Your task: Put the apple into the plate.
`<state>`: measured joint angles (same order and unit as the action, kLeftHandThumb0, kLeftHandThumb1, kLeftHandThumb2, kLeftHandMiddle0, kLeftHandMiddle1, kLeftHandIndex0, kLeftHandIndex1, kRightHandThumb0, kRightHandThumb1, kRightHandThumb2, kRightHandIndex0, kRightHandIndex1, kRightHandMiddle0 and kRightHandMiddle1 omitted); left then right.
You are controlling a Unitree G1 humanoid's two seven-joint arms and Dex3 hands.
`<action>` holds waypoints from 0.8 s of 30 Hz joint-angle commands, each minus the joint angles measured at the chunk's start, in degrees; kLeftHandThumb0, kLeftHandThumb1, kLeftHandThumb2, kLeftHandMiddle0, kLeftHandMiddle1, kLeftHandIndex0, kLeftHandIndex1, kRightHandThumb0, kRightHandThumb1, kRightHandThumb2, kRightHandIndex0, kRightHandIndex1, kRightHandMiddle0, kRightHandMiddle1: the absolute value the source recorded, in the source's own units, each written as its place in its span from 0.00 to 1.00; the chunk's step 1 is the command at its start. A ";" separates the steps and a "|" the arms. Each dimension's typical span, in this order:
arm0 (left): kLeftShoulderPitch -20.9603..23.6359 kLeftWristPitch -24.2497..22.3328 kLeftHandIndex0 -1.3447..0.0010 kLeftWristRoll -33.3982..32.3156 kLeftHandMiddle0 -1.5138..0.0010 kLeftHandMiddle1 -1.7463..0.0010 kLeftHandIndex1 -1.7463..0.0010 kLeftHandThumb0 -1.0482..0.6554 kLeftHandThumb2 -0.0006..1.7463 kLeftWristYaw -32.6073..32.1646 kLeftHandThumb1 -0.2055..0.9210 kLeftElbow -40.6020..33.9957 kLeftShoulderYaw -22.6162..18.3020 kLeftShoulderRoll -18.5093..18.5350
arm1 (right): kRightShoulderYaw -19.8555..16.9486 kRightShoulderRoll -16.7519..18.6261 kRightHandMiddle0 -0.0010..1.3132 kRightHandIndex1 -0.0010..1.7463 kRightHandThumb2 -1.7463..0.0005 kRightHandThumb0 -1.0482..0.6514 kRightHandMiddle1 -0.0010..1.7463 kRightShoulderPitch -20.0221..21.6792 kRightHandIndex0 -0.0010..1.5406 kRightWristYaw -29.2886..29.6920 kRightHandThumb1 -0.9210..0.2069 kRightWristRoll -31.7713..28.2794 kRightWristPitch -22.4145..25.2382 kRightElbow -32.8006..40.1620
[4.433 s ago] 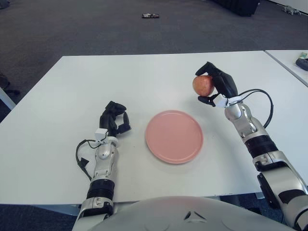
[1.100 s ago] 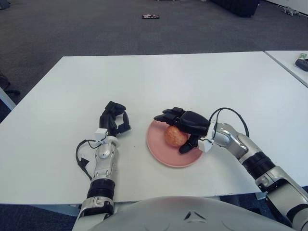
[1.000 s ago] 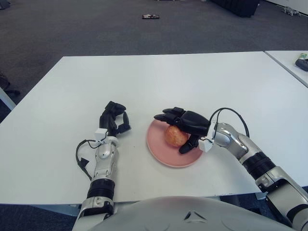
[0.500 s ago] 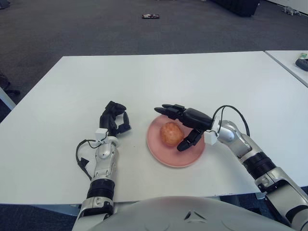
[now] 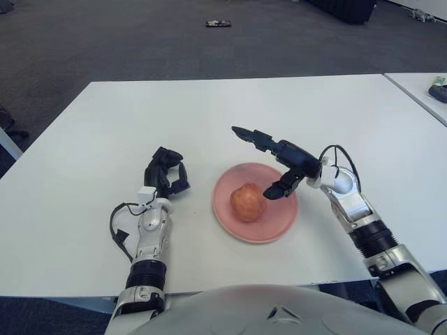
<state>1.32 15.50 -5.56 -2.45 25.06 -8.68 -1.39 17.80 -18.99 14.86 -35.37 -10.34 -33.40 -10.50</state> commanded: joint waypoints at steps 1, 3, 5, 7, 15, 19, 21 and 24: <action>-2.22 -1.35 0.52 0.40 0.25 0.00 0.00 0.32 0.79 0.22 0.42 2.85 0.35 -0.26 | -3.08 0.67 0.00 0.00 0.69 0.00 0.00 -1.45 0.00 0.37 0.08 -3.59 3.68 2.05; -2.11 -1.19 0.52 0.65 0.25 0.00 0.00 0.32 0.79 0.00 0.42 3.08 0.45 -0.29 | -4.69 0.58 0.00 0.00 0.69 0.00 0.00 -2.90 0.00 0.83 0.08 -5.67 6.97 5.30; -2.02 -1.22 0.52 0.68 0.25 0.00 0.00 0.32 0.79 -0.11 0.43 3.21 0.46 -0.34 | -5.59 1.23 0.00 0.00 0.70 0.00 0.00 -3.77 0.00 1.13 0.09 -7.37 10.12 7.19; -1.87 -1.32 0.52 0.66 0.25 0.00 0.00 0.32 0.79 -0.14 0.43 3.43 0.45 -0.35 | -6.56 2.25 0.00 0.00 0.70 0.00 0.00 -4.51 0.00 2.13 0.10 -8.51 12.87 8.67; -1.48 -0.13 0.51 0.04 0.23 0.00 0.00 0.32 0.80 0.41 0.41 4.57 0.20 -0.62 | -10.38 5.91 0.00 0.00 0.65 0.01 0.00 -4.97 0.00 7.72 0.15 -6.79 16.30 10.65; -1.39 0.11 0.51 0.35 0.24 0.00 0.00 0.32 0.80 0.23 0.41 5.03 0.29 -0.53 | -13.47 8.57 0.00 0.22 0.63 0.05 0.13 -3.97 0.00 11.44 0.07 -7.37 16.96 8.90; -1.35 0.40 0.51 0.60 0.24 0.00 0.00 0.32 0.80 0.00 0.41 5.26 0.33 -0.50 | -15.61 9.72 0.00 0.42 0.60 0.08 0.36 -3.78 0.02 13.08 0.06 -7.85 16.47 7.01; -1.30 0.52 0.51 0.75 0.24 0.00 0.00 0.32 0.80 -0.06 0.41 5.60 0.34 -0.39 | -18.69 11.99 0.02 0.67 0.49 0.17 0.77 -5.12 0.08 16.99 0.11 -6.63 13.86 4.52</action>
<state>2.06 17.73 -5.26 -2.43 27.51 -8.50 -1.62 2.35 -8.59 10.12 -21.62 -17.26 -17.93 -3.54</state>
